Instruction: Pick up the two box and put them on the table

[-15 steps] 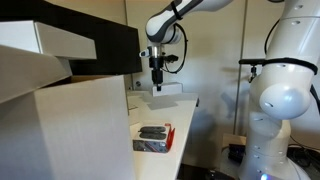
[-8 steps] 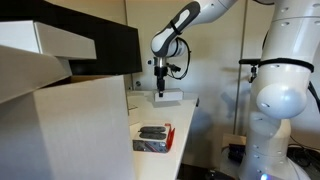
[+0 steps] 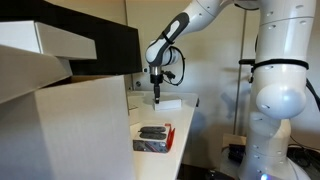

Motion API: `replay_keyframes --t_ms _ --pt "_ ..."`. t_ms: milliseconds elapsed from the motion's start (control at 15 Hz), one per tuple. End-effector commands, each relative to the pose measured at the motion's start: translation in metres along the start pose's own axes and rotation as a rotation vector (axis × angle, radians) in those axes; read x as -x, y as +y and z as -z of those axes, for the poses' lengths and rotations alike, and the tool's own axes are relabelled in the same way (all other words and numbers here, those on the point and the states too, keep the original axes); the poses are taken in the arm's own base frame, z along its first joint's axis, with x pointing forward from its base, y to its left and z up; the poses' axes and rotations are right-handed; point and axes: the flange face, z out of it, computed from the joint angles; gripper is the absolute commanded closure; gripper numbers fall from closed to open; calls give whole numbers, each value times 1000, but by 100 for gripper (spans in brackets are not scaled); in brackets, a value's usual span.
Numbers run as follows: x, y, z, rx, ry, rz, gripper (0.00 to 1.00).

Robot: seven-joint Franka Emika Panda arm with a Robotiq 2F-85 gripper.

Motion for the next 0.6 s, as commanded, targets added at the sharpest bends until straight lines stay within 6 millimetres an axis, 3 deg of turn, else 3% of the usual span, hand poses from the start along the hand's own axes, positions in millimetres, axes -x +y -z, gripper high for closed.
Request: replay_keyframes --t_ms 0,200,267,467,533 --pt "-27 -6 1 -5 -11 -14 0" --pt "-38 -7 1 4 -4 5 0" --pt "-49 -23 29 32 47 -7 0" --pt "-53 -45 56 68 80 -3 0" --pt "-26 -27 72 51 38 30 0"
